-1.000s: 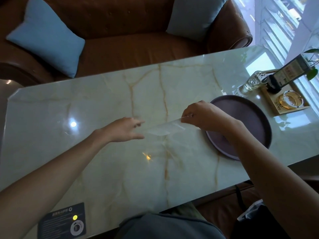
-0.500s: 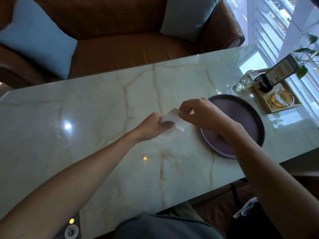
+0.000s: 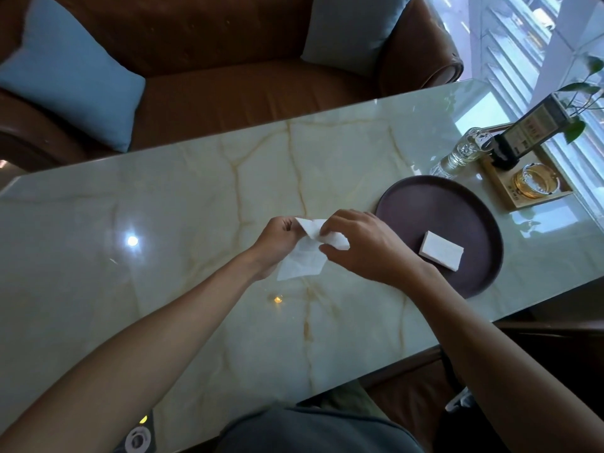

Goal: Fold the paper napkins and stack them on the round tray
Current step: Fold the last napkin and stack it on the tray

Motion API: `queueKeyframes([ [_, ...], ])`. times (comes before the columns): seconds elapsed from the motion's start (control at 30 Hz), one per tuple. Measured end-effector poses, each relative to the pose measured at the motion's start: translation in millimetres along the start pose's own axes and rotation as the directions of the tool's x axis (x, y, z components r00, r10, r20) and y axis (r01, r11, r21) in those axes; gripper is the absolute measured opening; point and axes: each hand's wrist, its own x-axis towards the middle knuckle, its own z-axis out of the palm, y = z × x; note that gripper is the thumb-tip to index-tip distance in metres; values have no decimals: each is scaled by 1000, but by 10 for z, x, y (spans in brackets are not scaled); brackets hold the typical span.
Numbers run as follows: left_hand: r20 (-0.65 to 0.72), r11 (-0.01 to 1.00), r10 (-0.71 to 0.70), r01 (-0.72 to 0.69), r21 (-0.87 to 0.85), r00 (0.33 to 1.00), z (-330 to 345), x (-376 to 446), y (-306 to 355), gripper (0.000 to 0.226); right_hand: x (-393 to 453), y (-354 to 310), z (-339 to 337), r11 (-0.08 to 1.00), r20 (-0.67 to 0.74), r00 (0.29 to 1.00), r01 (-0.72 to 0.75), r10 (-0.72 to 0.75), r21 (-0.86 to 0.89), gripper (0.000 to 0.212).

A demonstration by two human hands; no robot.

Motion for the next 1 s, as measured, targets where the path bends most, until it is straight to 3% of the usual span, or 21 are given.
queueKeyframes([
  [0.1, 35, 1000, 15, -16, 18, 999, 20, -39, 25, 17, -42, 68, 71, 998, -45, 999, 4, -7, -58, 29],
  [0.2, 56, 1000, -17, 15, 25, 998, 26, -62, -6, 26, 0, 127, 53, 999, -184, 982, -50, 46, -14, 14],
  [0.3, 108, 997, -39, 31, 69, 993, 44, -96, -36, 47, 116, 209, 20, 969, -221, 950, -185, 219, 166, 13],
  [0.43, 167, 997, -63, 69, -34, 984, 90, -151, 25, 36, 183, 349, 77, 871, -197, 871, -382, 451, 309, 33],
  [0.5, 161, 992, -50, 67, -105, 986, 92, -148, 62, 34, 132, 368, 117, 709, -143, 774, -466, 616, 529, 41],
  [0.57, 149, 983, -38, 63, -170, 988, 86, -142, 82, 35, 73, 380, 167, 446, 41, 699, -499, 714, 743, 44],
  [0.63, 128, 980, -10, 35, -194, 992, 81, -123, 83, 36, 9, 372, 220, 235, 213, 708, -479, 674, 846, 38],
  [0.7, 116, 980, 15, 9, -201, 993, 75, -102, 60, 36, -38, 363, 263, 150, 243, 745, -417, 621, 896, 33],
  [0.77, 126, 986, 45, -24, -167, 991, 63, -83, 31, 35, -57, 351, 279, 180, 182, 783, -350, 594, 920, 33],
  [0.87, 87, 993, 80, -72, -89, 993, 40, -77, 26, 29, -34, 324, 246, 305, 84, 825, -298, 559, 904, 32],
  [1.0, -123, 989, 140, -144, -26, 983, -3, -54, 67, 23, -3, 341, 185, 472, -16, 855, -270, 518, 839, 30],
])
